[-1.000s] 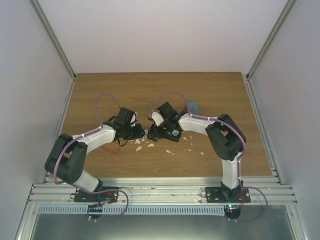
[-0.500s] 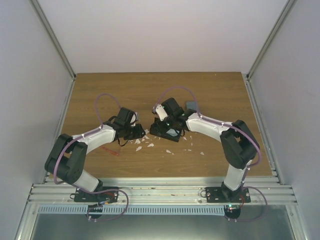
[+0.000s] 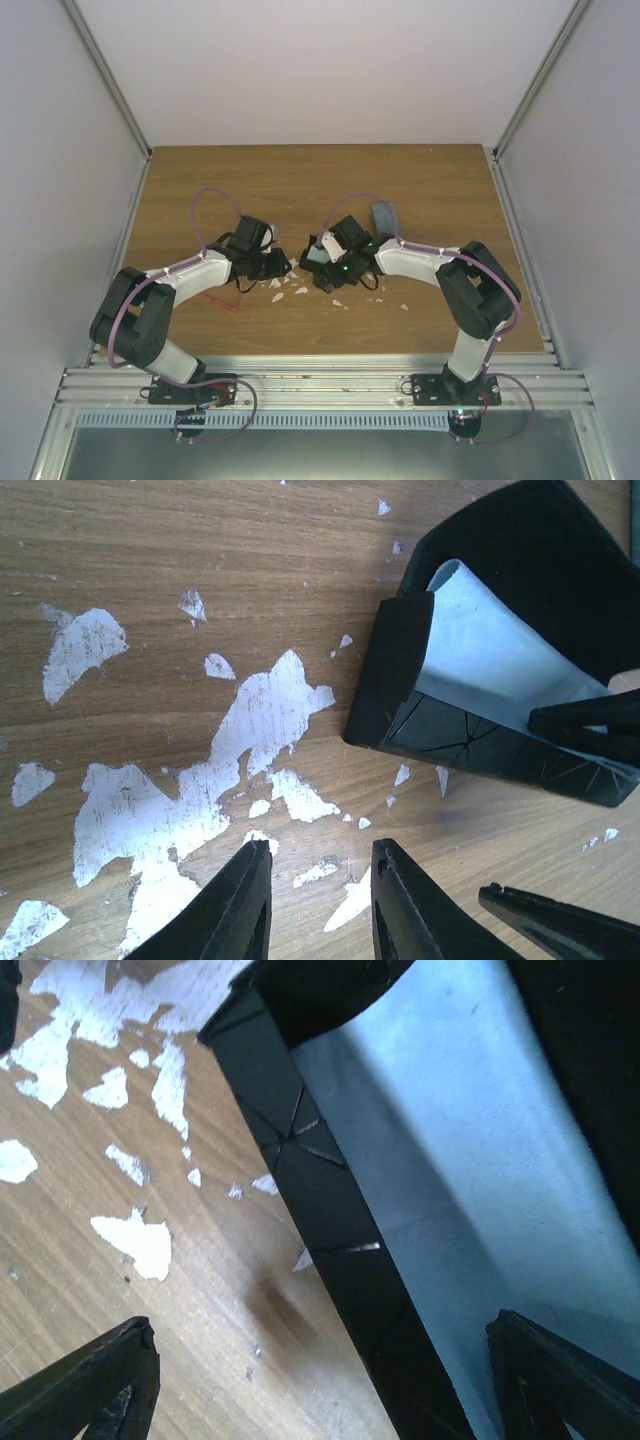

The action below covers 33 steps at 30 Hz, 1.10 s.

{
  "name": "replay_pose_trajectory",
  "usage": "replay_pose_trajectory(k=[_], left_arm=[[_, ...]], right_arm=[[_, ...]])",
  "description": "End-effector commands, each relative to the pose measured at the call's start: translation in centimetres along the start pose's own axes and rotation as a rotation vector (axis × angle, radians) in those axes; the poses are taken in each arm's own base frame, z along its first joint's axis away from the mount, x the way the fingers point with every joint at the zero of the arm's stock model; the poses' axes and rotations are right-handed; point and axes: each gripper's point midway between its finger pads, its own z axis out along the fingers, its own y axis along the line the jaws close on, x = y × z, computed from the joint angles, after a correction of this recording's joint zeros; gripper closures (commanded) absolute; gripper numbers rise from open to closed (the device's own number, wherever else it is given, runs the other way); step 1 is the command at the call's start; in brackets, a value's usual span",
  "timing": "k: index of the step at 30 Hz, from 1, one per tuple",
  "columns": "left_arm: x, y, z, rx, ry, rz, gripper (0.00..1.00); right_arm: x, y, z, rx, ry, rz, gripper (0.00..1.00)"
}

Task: Organize the sunglasses
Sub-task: Place the glasses cleaning cloth in the sunglasses case.

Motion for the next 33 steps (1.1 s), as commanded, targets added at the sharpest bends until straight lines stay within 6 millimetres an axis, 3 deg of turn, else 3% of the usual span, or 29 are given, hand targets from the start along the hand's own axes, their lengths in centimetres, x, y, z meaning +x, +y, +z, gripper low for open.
replay_pose_trajectory(k=[1, 8, 11, 19, 24, 29, 33], left_arm=[[-0.8, -0.3, -0.6, 0.015, -0.042, 0.007, 0.7], [-1.3, -0.7, -1.8, 0.01, -0.072, 0.009, 0.69], [-1.7, -0.8, -2.5, 0.001, -0.091, 0.012, 0.7], [-3.5, -0.3, -6.1, -0.049, -0.205, 0.006, 0.68], [-4.3, 0.3, -8.2, -0.061, -0.266, -0.014, 0.66], [-4.9, 2.2, -10.3, -0.113, -0.321, -0.058, 0.65], [-5.7, 5.7, -12.8, -0.195, -0.395, -0.153, 0.63]], right_arm=[[0.4, 0.9, -0.7, -0.058, -0.006, 0.033, 0.11], [1.8, 0.6, 0.4, -0.054, 0.047, 0.069, 0.08], [1.2, 0.3, 0.2, -0.036, 0.037, 0.078, 0.07], [-3.8, 0.3, -5.7, 0.033, -0.164, 0.079, 0.04], [-3.2, -0.1, -5.9, 0.061, -0.146, 0.083, 0.03], [-2.7, 0.2, -5.9, 0.063, -0.143, 0.099, 0.04], [-4.1, 2.8, -6.9, 0.032, -0.209, 0.12, 0.11]])
